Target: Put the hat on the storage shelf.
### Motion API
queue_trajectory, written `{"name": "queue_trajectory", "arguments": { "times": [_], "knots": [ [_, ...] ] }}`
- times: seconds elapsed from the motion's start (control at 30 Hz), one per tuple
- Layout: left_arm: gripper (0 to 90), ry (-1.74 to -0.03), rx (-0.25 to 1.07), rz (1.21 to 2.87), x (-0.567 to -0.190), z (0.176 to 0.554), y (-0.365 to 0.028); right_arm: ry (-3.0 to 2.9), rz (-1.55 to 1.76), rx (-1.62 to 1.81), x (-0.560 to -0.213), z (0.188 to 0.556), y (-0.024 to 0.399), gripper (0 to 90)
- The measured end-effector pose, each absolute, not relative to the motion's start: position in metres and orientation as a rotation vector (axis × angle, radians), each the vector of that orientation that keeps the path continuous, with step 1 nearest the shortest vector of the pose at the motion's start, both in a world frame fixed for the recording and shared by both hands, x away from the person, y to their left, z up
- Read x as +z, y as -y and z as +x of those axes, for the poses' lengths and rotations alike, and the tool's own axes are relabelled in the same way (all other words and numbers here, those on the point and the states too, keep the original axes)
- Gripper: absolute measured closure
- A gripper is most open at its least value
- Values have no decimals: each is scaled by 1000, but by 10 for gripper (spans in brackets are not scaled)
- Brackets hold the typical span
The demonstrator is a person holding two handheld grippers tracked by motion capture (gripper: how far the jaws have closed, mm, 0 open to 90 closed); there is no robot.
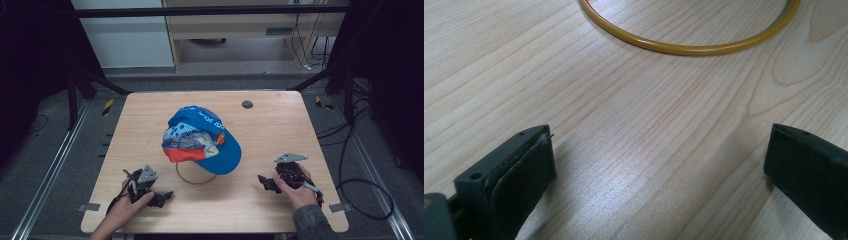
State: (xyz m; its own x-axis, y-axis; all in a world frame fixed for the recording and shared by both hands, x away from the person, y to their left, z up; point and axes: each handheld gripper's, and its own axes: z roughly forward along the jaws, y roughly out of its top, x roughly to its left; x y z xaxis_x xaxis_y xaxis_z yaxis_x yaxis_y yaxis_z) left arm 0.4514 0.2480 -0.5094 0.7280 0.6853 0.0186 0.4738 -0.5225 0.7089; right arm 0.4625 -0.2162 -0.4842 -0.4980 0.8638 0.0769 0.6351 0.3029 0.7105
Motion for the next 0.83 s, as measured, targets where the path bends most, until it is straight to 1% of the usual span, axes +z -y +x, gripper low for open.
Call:
{"name": "queue_trajectory", "arguments": {
  "times": [0.33, 0.57, 0.83],
  "knots": [
    [0, -872, 386, 2222, -509, 451, -248, -2204, 1407, 981, -506, 464, 214, 87],
    [0, -871, 386, 2223, -509, 451, -248, -2155, 1344, 944, -512, 461, 206, 76],
    [0, -867, 385, 2225, -509, 451, -249, -2156, 1348, 946, -512, 459, 203, 69]
  ]
}}
